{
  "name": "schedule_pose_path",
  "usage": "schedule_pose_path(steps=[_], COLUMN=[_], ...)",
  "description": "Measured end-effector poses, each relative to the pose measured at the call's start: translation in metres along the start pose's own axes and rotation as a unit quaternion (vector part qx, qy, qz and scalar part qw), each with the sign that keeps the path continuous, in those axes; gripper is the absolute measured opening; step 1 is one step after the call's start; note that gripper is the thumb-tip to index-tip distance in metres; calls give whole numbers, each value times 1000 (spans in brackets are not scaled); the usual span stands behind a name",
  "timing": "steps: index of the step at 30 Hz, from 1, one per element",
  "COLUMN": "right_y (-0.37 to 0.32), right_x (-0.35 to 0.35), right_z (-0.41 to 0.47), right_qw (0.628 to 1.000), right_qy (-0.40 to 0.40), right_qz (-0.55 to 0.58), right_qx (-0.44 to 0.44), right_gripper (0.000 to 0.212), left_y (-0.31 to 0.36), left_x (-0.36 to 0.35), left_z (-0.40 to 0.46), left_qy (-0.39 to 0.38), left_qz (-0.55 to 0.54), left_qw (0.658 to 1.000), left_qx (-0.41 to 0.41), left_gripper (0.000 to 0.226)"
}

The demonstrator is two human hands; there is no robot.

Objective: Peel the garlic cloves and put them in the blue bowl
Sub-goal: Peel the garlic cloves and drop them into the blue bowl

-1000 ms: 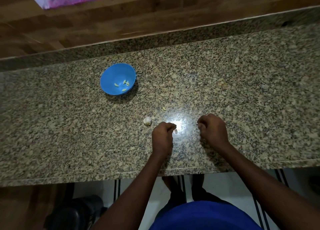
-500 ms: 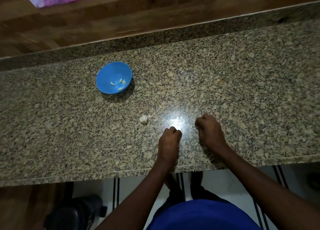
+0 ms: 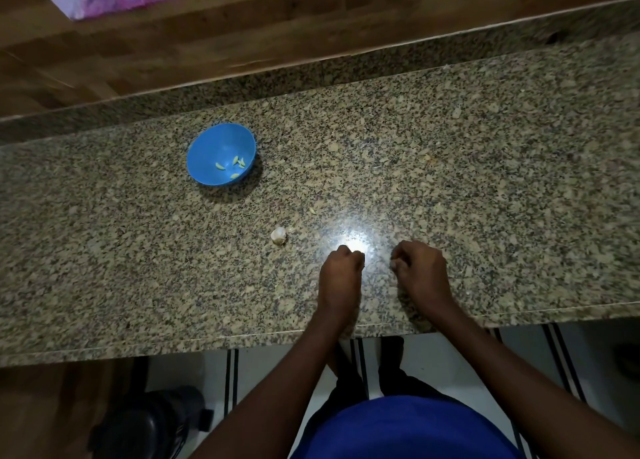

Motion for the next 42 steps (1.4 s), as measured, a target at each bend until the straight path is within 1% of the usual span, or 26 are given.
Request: schedule_pose_path(steps=[2, 3, 5, 7, 8, 10, 11, 13, 16, 18, 22, 24, 26, 27, 28, 29, 30, 32, 33, 35, 37, 40, 42], right_y=[3, 4, 5, 3, 2, 3, 5, 11, 21, 22, 22, 22, 24, 24, 24, 24, 22, 22, 23, 28, 32, 33, 33], right_x=[0, 0, 1, 6, 11, 23, 27, 28, 19, 15, 13, 8, 6, 8, 10, 13, 15, 21, 24, 28, 29, 25, 20], right_z=[-8, -12, -18, -22, -22, -21, -21, -22, -26, -24, -17, -18, -20, -19, -17, -14, -11, -4, -1, 4, 6, 7, 6], right_qw=[1000, 999, 999, 999, 998, 996, 996, 998, 998, 998, 996, 993, 994, 995, 997, 997, 998, 996, 991, 973, 949, 917, 902], right_qy=[-11, -14, -13, 9, 26, 57, 63, 45, -7, -23, -33, -42, -30, -17, -3, 8, 16, 34, 43, 58, 67, 61, 48], right_qz=[-17, -26, -22, 8, 25, 56, 53, 12, -59, -64, -77, -100, -103, -91, -77, -62, -41, 31, 75, 152, 220, 306, 340], right_qx=[9, 17, 30, 42, 44, 38, 36, 31, 14, 5, -39, -39, -34, -32, -32, -35, -41, -74, -104, -165, -216, -250, -262], right_gripper=[13, 13, 15, 14, 14, 15, 15, 13, 18, 21, 20, 21, 17, 14, 13, 14, 15, 23, 28, 30, 26, 19, 15], left_y=[3, 4, 6, 7, 5, -1, -3, -4, 3, 12, 32, 41, 51, 56, 61, 65, 70, 79, 83, 87, 86, 75, 59], left_x=[-3, -2, 1, 2, 2, 1, 1, 0, -2, -1, 0, 1, 4, 5, 6, 3, 0, -9, -13, -19, -21, -20, -19], left_z=[-2, -4, -8, -11, -12, -14, -13, -7, 9, 18, 40, 61, 84, 96, 107, 117, 126, 132, 130, 122, 112, 97, 83], left_qy=[10, 27, 53, 67, 60, 42, 38, 37, 13, -1, -21, -26, -25, -21, -18, -21, -31, -49, -50, -30, -6, 30, 34], left_qz=[17, 21, 19, 2, -24, -109, -146, -186, -221, -233, -216, -197, -191, -183, -170, -150, -122, -48, -16, 30, 45, 41, 24], left_qw=[1000, 999, 998, 997, 998, 992, 985, 976, 970, 968, 973, 978, 980, 982, 985, 988, 992, 997, 997, 996, 996, 997, 998], left_qx=[-10, -13, -21, -25, -9, 54, 81, 105, 102, 95, 72, 58, 44, 35, 24, 12, -3, -42, -62, -82, -81, -65, -37], left_gripper=[25, 24, 18, 13, 12, 13, 14, 14, 11, 10, 12, 11, 8, 8, 13, 19, 20, 11, 11, 15, 13, 15, 22])
Point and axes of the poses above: each hand's wrist, its own z-axis towards the middle knuckle, its own x-axis out of the back of the hand, y = z × x, the point moved 6 cm from there along z, towards the middle knuckle, and after that the axes turned 10 degrees about z, right-handed, at the moved point
